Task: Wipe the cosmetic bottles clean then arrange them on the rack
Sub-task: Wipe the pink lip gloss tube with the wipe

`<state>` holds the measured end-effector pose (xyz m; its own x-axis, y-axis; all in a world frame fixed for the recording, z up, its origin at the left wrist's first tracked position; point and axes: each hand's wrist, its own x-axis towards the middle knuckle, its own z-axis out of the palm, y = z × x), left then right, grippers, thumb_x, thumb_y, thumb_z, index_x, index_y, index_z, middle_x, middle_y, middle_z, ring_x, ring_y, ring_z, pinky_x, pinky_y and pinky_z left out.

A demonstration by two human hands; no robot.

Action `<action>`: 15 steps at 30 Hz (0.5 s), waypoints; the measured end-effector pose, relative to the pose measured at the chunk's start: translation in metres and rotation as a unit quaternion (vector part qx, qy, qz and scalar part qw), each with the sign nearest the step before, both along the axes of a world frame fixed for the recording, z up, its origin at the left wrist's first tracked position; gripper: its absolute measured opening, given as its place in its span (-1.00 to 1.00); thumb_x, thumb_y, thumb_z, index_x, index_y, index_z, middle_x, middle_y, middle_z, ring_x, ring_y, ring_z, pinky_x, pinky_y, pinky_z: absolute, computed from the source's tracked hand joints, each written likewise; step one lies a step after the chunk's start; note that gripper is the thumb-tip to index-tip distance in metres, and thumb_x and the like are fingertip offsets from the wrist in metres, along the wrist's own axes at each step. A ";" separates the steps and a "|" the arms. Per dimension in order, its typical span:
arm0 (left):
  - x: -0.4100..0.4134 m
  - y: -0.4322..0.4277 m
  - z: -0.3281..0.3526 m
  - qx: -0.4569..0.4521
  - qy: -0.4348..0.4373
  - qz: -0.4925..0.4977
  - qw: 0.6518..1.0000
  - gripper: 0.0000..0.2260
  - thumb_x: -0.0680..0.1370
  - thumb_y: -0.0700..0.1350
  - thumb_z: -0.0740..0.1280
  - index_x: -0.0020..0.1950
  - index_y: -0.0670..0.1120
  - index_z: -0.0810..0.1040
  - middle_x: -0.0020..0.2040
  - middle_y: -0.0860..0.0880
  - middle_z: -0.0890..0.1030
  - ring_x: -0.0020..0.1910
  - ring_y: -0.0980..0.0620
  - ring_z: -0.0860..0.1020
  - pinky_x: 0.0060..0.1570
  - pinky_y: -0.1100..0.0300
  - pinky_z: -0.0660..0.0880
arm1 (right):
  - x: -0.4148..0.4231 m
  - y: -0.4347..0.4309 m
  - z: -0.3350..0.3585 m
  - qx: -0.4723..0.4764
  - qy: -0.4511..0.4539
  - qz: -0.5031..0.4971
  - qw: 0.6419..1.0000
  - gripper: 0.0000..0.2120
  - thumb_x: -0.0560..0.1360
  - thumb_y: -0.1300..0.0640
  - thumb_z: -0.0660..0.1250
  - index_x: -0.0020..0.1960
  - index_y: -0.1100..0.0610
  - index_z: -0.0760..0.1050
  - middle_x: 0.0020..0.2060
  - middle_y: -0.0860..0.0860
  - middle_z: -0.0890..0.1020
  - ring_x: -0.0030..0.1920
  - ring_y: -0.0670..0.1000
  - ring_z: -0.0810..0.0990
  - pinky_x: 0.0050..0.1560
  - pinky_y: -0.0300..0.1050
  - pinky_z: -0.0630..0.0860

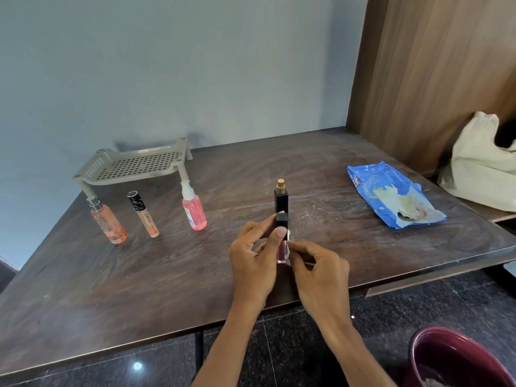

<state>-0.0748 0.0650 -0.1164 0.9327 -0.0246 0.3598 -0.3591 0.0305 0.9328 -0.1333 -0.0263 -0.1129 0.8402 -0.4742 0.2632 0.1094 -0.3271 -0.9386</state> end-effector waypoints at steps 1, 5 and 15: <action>0.000 0.000 0.000 0.001 -0.001 0.002 1.000 -0.67 0.49 0.00 0.41 0.20 -0.10 0.67 -0.05 -0.06 0.65 -0.08 0.19 0.65 -0.11 0.42 0.52 | 0.001 0.000 0.004 0.004 -0.007 -0.002 1.000 -0.81 0.54 0.26 0.37 -0.03 0.00 0.67 -0.27 -0.25 0.68 -0.20 -0.28 0.65 -0.18 -0.46 0.50; 0.002 0.000 0.000 -0.016 0.004 0.002 1.000 -0.74 0.50 -0.05 0.41 0.17 -0.05 0.68 -0.03 -0.10 0.66 -0.04 0.16 0.65 -0.07 0.38 0.53 | 0.009 0.002 0.026 0.019 -0.072 -0.025 0.997 -0.86 0.53 0.23 0.38 0.00 0.04 0.67 -0.26 -0.23 0.67 -0.21 -0.29 0.65 -0.20 -0.50 0.48; 0.002 0.001 -0.002 0.002 -0.002 0.002 1.000 -0.65 0.50 0.00 0.41 0.23 -0.12 0.66 -0.03 -0.08 0.65 -0.04 0.15 0.64 -0.09 0.42 0.53 | 0.001 0.002 -0.002 -0.026 0.000 -0.015 1.000 -0.83 0.54 0.25 0.36 0.03 0.07 0.69 -0.23 -0.25 0.67 -0.18 -0.30 0.63 -0.16 -0.48 0.49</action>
